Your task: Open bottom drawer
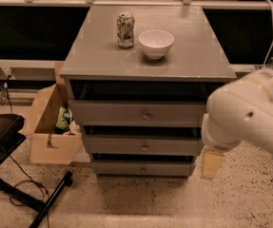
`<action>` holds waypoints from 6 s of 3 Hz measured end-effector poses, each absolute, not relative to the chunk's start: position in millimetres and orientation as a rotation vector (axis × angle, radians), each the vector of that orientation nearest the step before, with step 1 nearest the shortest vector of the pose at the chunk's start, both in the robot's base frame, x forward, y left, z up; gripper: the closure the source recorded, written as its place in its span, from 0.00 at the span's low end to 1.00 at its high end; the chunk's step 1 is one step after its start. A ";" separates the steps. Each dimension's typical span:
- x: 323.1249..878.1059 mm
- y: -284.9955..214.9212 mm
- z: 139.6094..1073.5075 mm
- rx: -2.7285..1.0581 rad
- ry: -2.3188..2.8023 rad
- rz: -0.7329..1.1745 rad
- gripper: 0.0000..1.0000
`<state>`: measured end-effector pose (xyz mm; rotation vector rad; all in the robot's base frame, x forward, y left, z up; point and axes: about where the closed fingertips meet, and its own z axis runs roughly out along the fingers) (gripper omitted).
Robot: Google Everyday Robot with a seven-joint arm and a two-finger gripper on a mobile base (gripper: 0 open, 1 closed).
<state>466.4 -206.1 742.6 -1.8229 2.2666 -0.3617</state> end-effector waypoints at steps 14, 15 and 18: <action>609.3 -165.7 236.5 -1.973 2.150 -0.174 0.00; 627.2 -166.9 215.6 -1.986 2.146 -0.190 0.00; 651.9 -173.9 189.3 -1.972 2.192 -0.234 0.00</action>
Offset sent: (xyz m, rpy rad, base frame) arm 0.0159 0.0255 -0.1646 -0.0153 0.0244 -0.0211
